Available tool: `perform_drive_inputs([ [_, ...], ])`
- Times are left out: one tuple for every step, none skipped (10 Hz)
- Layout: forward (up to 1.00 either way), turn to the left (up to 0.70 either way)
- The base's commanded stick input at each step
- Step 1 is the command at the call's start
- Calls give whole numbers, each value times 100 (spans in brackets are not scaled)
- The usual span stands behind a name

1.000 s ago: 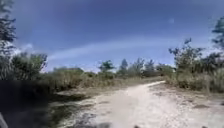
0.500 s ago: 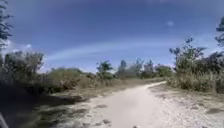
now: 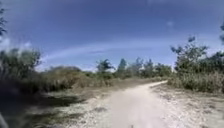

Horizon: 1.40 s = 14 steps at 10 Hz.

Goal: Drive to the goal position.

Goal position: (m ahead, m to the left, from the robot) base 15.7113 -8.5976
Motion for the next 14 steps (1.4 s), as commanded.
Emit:
perform_drive_inputs([
  [50, 0],
  [50, 0],
  [50, 0],
  [50, 0],
  [50, -10],
  [50, -35],
  [50, -48],
  [50, -42],
  [50, 0],
  [50, 0],
  [50, 0],
  [50, 0],
  [50, 0],
  [50, 0],
])
